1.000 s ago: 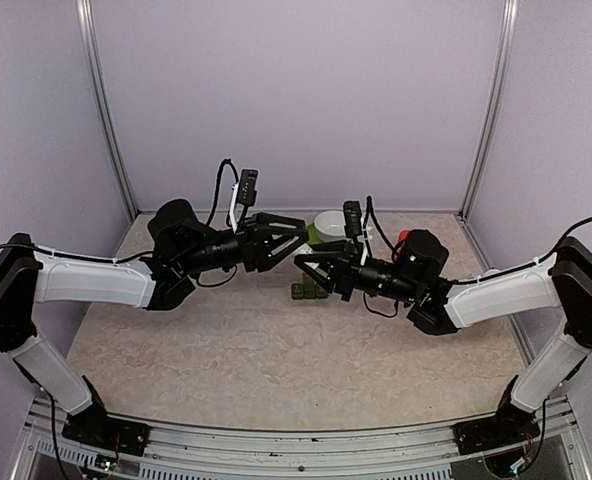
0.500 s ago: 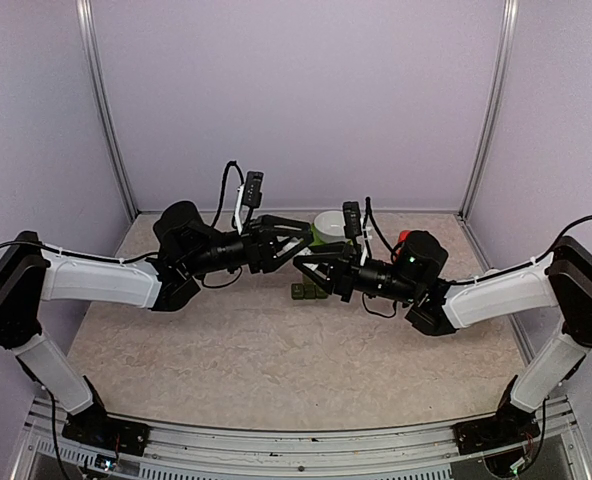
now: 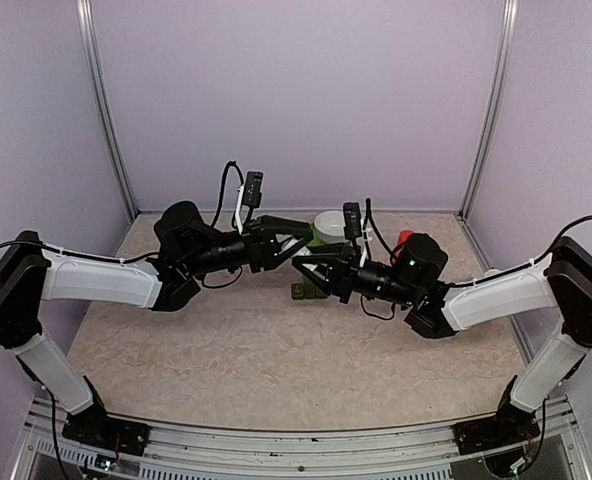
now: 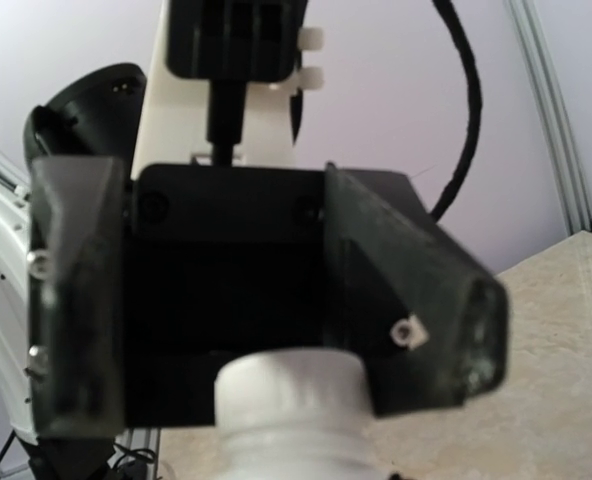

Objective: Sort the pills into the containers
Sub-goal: Unscrew the lid of the pill bottle from the pill bottle.

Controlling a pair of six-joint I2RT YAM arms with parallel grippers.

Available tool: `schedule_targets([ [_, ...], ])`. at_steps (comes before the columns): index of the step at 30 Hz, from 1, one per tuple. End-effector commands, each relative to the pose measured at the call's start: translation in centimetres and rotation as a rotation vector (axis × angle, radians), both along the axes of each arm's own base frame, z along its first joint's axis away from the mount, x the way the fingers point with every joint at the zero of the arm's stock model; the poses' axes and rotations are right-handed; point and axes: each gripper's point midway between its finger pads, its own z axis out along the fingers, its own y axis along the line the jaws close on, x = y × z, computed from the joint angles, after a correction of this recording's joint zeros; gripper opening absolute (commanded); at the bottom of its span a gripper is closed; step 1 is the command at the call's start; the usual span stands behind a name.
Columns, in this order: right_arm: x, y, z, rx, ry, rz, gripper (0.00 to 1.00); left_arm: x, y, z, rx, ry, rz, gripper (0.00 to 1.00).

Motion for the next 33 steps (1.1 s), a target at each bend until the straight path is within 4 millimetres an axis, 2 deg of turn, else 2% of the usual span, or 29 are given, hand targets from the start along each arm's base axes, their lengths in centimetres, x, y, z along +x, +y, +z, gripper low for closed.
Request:
schedule_targets([
  [1,1.5,-1.8,0.8,0.036,0.01,-0.113,0.16,-0.9,0.0,0.6,-0.017,-0.029,-0.029,0.5],
  [5,1.8,-2.6,1.1,0.043,0.007,-0.138,0.16,-0.9,0.2,0.4,-0.013,-0.025,-0.023,0.49],
  [23,2.1,-3.3,1.9,0.044,-0.013,-0.16,0.16,-0.6,0.5,0.0,-0.004,-0.016,-0.014,0.48],
  [28,2.1,-3.1,1.6,0.035,-0.01,-0.152,0.16,-0.1,0.6,-0.3,-0.002,-0.003,-0.002,0.35],
  [33,2.0,-3.1,1.5,0.032,-0.015,-0.148,0.16,0.3,0.8,-0.5,0.0,0.015,0.008,0.33],
])
